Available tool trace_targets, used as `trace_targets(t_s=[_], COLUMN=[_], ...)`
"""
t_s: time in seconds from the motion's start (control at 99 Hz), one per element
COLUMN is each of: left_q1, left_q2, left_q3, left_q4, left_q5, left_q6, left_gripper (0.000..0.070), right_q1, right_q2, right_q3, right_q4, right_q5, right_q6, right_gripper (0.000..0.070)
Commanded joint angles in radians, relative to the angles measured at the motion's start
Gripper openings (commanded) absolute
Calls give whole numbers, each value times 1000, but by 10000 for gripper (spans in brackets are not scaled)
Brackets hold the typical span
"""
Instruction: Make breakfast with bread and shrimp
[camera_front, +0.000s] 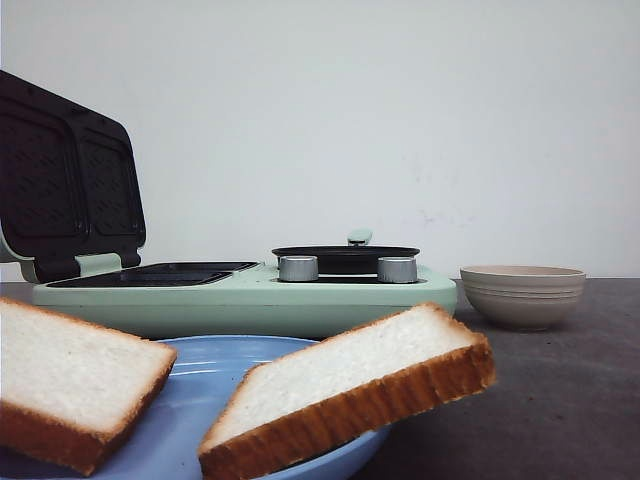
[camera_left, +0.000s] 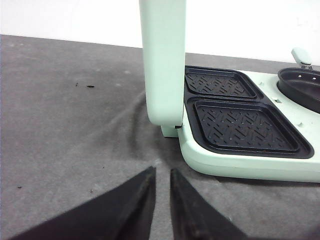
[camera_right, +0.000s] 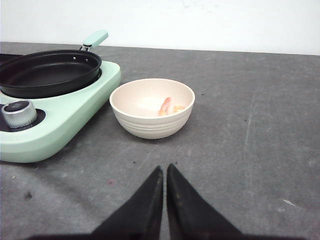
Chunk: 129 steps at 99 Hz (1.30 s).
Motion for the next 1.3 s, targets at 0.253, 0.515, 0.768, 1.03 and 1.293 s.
trace_targets(t_s=[0.253, 0.515, 0.768, 1.03, 1.293], left_q1=[0, 0, 0, 0, 0], left_q2=[-2, -2, -2, -2, 26], left_q3=[-18, -18, -18, 30, 167], left_q4=[-2, -2, 6, 48, 34], left_q5=[3, 5, 8, 12, 15], left_q6=[9, -35, -210, -350, -357], left_gripper=[0, 0, 0, 3, 5], right_q1=[3, 3, 3, 3, 3], right_q2=[-1, -1, -1, -1, 27], right_q3=[-3, -3, -3, 51, 225], right_q4=[9, 9, 10, 11, -13], right_q5=[-1, -2, -3, -2, 2], right_q6=[-6, 1, 144, 248, 238], right_gripper=[1, 1, 1, 1, 1])
